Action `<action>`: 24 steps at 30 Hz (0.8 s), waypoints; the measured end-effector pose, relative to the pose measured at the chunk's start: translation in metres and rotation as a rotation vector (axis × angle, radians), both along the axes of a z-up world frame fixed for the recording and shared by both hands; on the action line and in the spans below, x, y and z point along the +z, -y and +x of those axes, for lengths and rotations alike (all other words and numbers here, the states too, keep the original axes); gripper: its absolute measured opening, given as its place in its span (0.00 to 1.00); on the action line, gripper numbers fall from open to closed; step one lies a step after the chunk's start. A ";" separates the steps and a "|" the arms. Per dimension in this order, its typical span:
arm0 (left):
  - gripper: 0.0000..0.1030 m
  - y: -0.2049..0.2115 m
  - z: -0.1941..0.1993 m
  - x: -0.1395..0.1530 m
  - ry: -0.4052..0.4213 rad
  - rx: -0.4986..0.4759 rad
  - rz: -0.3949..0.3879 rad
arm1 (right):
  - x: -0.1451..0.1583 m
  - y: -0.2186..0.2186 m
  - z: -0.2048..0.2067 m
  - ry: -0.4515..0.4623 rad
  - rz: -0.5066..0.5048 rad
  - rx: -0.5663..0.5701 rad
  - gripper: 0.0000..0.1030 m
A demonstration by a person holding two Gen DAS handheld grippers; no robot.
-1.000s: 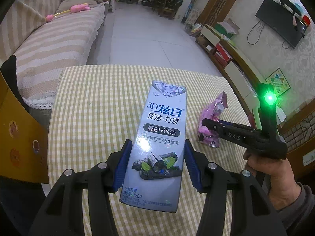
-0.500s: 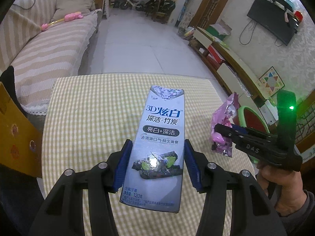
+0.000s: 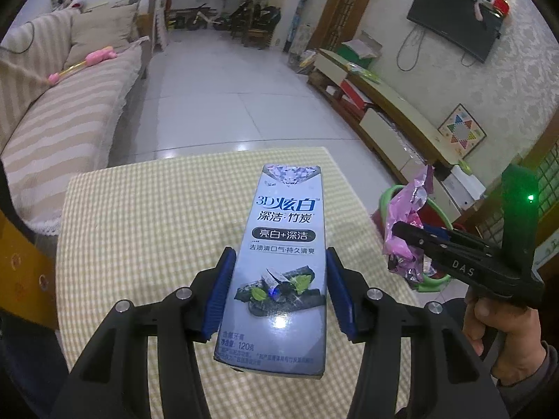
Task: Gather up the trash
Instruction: 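Carry the toothpaste box and pink wrapper over the bin while opening both tools to drop them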
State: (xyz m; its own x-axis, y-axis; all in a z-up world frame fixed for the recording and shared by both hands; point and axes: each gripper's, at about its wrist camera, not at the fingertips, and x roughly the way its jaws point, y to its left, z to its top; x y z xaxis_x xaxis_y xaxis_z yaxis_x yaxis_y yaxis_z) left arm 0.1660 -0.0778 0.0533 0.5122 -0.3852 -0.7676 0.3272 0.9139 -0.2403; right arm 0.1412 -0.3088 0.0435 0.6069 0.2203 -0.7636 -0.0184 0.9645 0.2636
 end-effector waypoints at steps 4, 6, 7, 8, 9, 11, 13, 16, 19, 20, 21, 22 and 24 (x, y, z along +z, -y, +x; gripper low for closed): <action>0.47 0.024 0.000 0.005 0.003 -0.029 -0.001 | 0.005 0.023 -0.007 0.016 0.003 -0.034 0.29; 0.47 0.035 0.002 0.007 0.005 -0.044 -0.003 | 0.007 0.036 -0.010 0.021 0.004 -0.051 0.29; 0.47 0.043 0.002 0.007 0.005 -0.054 -0.005 | 0.008 0.043 -0.012 0.023 0.003 -0.061 0.29; 0.47 0.051 0.003 0.008 0.006 -0.064 -0.006 | 0.009 0.051 -0.014 0.026 0.003 -0.074 0.29; 0.47 0.056 0.004 0.009 0.007 -0.070 -0.007 | 0.009 0.057 -0.016 0.028 0.004 -0.082 0.29; 0.47 0.072 0.005 0.012 0.009 -0.093 -0.010 | 0.010 0.071 -0.020 0.031 0.006 -0.102 0.29; 0.47 0.088 0.007 0.013 0.012 -0.114 -0.014 | 0.011 0.087 -0.023 0.033 0.007 -0.127 0.29; 0.47 0.112 0.009 0.016 0.014 -0.146 -0.020 | 0.011 0.109 -0.028 0.035 0.006 -0.160 0.29; 0.47 0.140 0.014 0.017 0.014 -0.183 -0.030 | 0.009 0.137 -0.032 0.029 0.007 -0.194 0.29; 0.47 0.149 0.014 0.017 0.014 -0.195 -0.033 | 0.007 0.145 -0.034 0.025 0.006 -0.202 0.29; 0.47 0.156 0.015 0.017 0.014 -0.204 -0.035 | 0.005 0.150 -0.035 0.021 0.006 -0.209 0.29; 0.47 0.167 0.016 0.017 0.012 -0.219 -0.040 | 0.003 0.158 -0.036 0.014 0.006 -0.214 0.29; 0.47 0.181 0.018 0.015 0.007 -0.239 -0.048 | -0.002 0.169 -0.037 0.003 0.003 -0.225 0.29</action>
State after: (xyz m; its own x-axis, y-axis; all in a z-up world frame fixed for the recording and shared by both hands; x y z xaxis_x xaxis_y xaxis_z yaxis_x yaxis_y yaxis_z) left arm 0.1838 -0.2590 0.0679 0.4073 -0.5323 -0.7421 0.5348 0.7977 -0.2787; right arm 0.1041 -0.4775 0.0419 0.6436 0.0818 -0.7610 0.1958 0.9436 0.2671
